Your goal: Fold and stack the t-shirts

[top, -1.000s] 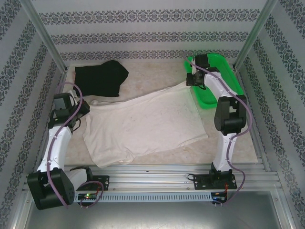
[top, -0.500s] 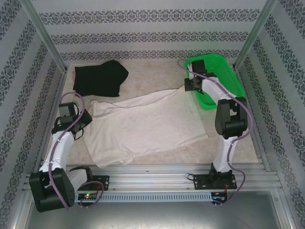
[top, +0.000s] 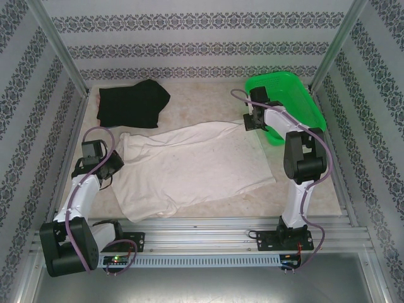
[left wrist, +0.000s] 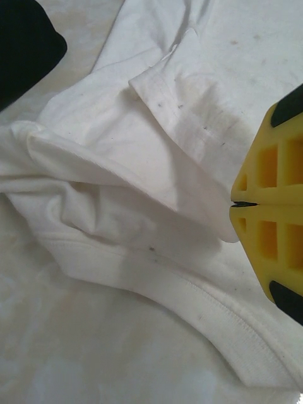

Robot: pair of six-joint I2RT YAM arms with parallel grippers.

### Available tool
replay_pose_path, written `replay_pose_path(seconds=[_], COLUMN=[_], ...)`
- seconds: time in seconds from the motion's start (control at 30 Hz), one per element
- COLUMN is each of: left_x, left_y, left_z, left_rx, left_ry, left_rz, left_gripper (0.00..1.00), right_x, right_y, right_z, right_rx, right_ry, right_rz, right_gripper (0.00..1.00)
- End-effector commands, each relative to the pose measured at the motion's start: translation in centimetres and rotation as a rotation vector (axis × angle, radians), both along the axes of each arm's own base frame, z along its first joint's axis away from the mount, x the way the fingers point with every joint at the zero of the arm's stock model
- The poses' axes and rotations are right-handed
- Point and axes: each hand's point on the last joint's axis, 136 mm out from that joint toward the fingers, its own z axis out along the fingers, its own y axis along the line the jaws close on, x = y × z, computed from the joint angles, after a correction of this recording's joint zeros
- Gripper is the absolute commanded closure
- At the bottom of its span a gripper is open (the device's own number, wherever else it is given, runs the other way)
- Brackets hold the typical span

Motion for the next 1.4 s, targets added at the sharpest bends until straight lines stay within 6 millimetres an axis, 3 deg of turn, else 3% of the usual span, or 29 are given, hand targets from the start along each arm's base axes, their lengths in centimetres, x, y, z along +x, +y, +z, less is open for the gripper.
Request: replay_pose_path(seconds=[0.0, 0.13, 0.23, 0.4, 0.5, 0.6, 0.7, 0.83, 1.07, 1.23, 1.37], left_x=[-0.4, 0.0, 0.9, 2.8, 4.4, 5.8, 7.5, 9.9, 13.8, 14.9, 15.7], left_y=[0.4, 0.8, 1.2, 1.9, 1.5, 1.7, 1.6, 2.0, 3.1, 3.4, 2.3], left_z=[-0.2, 1.7, 5.1, 10.5, 10.7, 9.4, 8.0, 5.6, 2.6, -0.6, -2.8], left_rx=[0.004, 0.004, 0.013, 0.028, -0.021, -0.041, -0.078, -0.082, -0.07, -0.077, -0.123], left_ry=[0.012, -0.015, -0.081, -0.191, -0.166, -0.12, -0.081, -0.023, 0.061, 0.14, 0.161], left_rz=[0.037, 0.075, 0.093, 0.113, 0.092, 0.085, 0.058, 0.019, -0.016, -0.031, -0.063], left_gripper=[0.91, 0.55, 0.44, 0.3, 0.28, 0.27, 0.27, 0.31, 0.39, 0.44, 0.47], right_x=[-0.9, -1.4, -1.8, -2.3, -2.3, -2.1, -1.9, -1.1, 0.8, 1.8, 2.1], right_y=[-0.5, -0.9, -1.0, -0.6, 0.6, 2.4, 4.6, 5.8, 5.8, 5.1, 4.8], right_z=[0.1, 1.0, 3.4, 8.4, 11.6, 14.5, 15.7, 14.2, 8.6, 5.1, 2.8], right_rx=[-0.065, -0.081, -0.071, -0.012, 0.068, 0.171, 0.289, 0.362, 0.37, 0.295, 0.222], right_ry=[0.018, 0.015, -0.037, -0.14, -0.2, -0.26, -0.246, -0.122, 0.08, 0.205, 0.249], right_rz=[0.015, 0.01, 0.007, 0.005, 0.026, 0.063, 0.108, 0.08, -0.025, -0.079, -0.084], right_gripper=[0.95, 0.73, 0.59, 0.47, 0.36, 0.21, 0.15, 0.15, 0.18, 0.21, 0.22])
